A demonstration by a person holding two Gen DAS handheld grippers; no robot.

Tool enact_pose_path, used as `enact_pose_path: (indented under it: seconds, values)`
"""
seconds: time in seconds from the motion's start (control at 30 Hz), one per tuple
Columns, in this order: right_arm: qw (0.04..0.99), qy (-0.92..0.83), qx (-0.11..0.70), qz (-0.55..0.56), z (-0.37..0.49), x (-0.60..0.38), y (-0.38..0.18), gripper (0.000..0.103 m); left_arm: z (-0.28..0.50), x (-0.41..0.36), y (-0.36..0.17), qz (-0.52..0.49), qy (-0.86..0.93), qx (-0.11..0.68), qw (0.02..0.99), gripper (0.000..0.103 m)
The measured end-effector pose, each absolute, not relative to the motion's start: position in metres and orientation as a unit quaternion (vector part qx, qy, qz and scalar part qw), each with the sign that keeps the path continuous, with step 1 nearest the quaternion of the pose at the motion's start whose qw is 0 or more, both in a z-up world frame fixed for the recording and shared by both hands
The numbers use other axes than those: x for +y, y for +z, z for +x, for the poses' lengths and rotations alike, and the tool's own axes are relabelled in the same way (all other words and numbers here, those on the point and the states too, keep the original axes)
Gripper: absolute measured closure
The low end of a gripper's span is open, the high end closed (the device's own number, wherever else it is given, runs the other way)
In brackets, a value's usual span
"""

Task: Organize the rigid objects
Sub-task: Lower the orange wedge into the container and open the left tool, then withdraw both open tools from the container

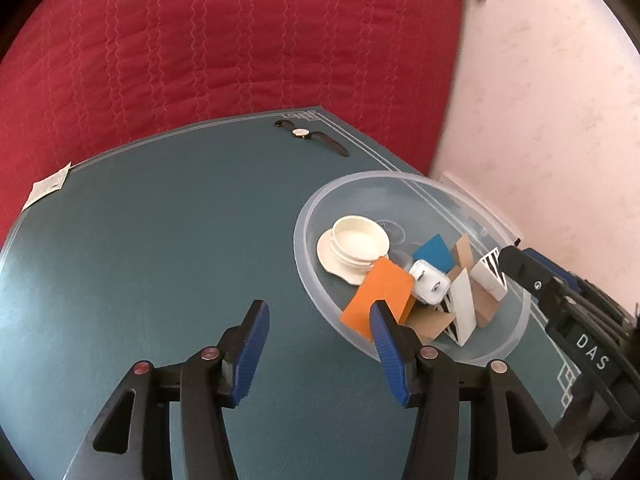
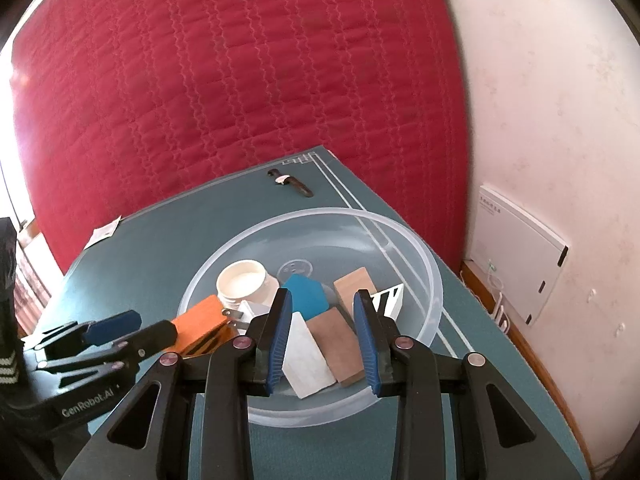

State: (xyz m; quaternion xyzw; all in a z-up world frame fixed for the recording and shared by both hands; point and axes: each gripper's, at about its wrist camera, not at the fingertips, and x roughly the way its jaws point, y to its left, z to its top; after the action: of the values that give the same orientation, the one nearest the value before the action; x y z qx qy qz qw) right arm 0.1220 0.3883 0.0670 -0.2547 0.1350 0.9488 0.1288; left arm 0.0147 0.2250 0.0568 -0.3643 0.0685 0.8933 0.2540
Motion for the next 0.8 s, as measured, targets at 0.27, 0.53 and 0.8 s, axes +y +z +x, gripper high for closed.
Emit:
enact_pose_path:
  seconds: [0.27, 0.53, 0.8]
  values:
    - [0.128, 0.949, 0.135, -0.254, 0.123, 0.387, 0.067, 0.07, 0.008, 0.246, 0.055, -0.351, 0.895, 0.099, 0.257, 0.047]
    - [0.127, 0.95, 0.137, -0.252, 0.123, 0.387, 0.066, 0.069, -0.003, 0.261, 0.051, -0.343, 0.899, 0.108, 0.25, 0.047]
    - [0.127, 0.949, 0.135, -0.255, 0.125, 0.386, 0.065, 0.069, -0.002, 0.251, 0.056, -0.359, 0.896, 0.087, 0.247, 0.046]
